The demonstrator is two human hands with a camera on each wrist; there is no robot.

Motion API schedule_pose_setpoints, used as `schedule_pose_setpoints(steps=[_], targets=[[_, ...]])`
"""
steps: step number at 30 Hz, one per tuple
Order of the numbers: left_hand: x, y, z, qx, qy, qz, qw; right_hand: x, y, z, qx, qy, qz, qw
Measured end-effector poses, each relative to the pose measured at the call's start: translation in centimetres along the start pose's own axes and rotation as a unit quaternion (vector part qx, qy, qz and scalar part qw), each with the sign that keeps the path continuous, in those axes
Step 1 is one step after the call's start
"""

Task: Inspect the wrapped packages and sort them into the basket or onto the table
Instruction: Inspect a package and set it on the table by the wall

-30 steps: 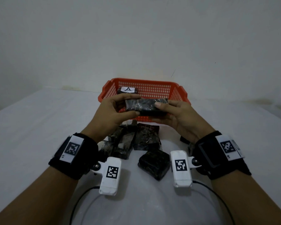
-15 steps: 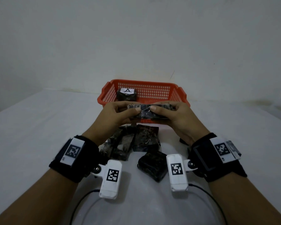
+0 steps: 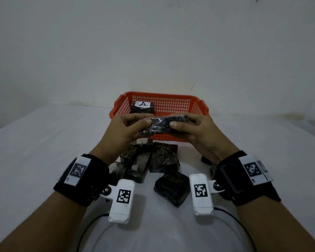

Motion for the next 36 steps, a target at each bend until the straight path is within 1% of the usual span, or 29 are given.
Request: schedule_pose_setpoints(steps=[1, 3, 5, 8, 11, 15, 17, 20, 22, 24, 26, 28, 30, 31, 32, 34, 36], targets=[[0.0, 0.0, 0.0, -0.005, 0.001, 0.006, 1.0, 0.0, -0.1, 0.0, 0.003, 0.0, -0.007, 1.0], [0.2, -0.2, 0.0, -0.023, -0.018, 0.013, 0.999, -0.3, -0.2, 0.0, 0.001, 0.012, 0.016, 1.0], [0.5, -0.2, 0.2, -0.035, -0.041, -0.01, 0.999, -0.7, -0.3, 0.0, -0.008, 0.027, 0.023, 0.999], [0.3, 0.0, 0.3, -0.015, -0.036, -0.078, 0.996, -0.8, -1.0, 0.2, -0.021, 0.036, -0.01, 0.999], [-0.1, 0.2, 0.1, 0.001, -0.017, -0.086, 0.996, -0.3, -1.5, 0.5, -0.019, 0.01, -0.046, 0.999], [-0.2, 0.1, 0.1, 0.015, -0.015, -0.104, 0.994, -0.1, -1.4, 0.7, -0.006, 0.009, -0.057, 0.998], [0.0, 0.2, 0.2, 0.023, -0.016, -0.1, 0.995, 0.5, -1.4, 0.8, 0.008, -0.022, -0.049, 0.999], [0.4, 0.3, 0.2, 0.044, -0.027, -0.082, 0.995, 1.7, -0.9, 1.4, 0.059, -0.09, -0.052, 0.993], [0.7, 0.2, 0.3, 0.051, -0.035, -0.074, 0.995, 2.0, -0.8, 1.7, 0.075, -0.106, -0.068, 0.989], [1.0, 0.1, 0.3, 0.051, -0.047, -0.081, 0.994, 2.3, -1.0, 1.7, 0.063, -0.107, -0.09, 0.988], [1.3, -0.1, 0.3, 0.036, -0.061, -0.077, 0.994, 2.3, -1.3, 1.5, 0.038, -0.101, -0.095, 0.99], [1.5, -0.5, 0.1, -0.016, -0.084, -0.023, 0.996, 2.2, -1.3, 1.1, 0.012, -0.09, -0.08, 0.993], [2.1, -0.8, 0.3, -0.065, -0.132, 0.022, 0.989, 2.2, -1.3, 0.9, -0.008, -0.082, -0.064, 0.995], [2.5, -0.8, 0.5, -0.074, -0.154, 0.019, 0.985, 2.1, -1.2, 0.8, -0.016, -0.079, -0.051, 0.995], [2.7, -0.8, 0.7, -0.076, -0.162, 0.006, 0.984, 2.1, -1.0, 0.7, -0.021, -0.078, -0.036, 0.996], [2.8, -0.7, 0.9, -0.07, -0.144, -0.027, 0.987, 2.1, -0.8, 0.7, -0.02, -0.083, -0.021, 0.996], [2.6, -0.7, 0.9, -0.06, -0.126, -0.034, 0.99, 2.1, -0.6, 0.7, -0.005, -0.098, -0.041, 0.994]])
Point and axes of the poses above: each hand's wrist, its own z-axis away from the middle knuckle, its own x-axis out of the palm, y = z × x, the point moved 6 cm from there along -z, towards the middle knuckle, and after that the axes turned 10 degrees about z, right-handed, at the moved point
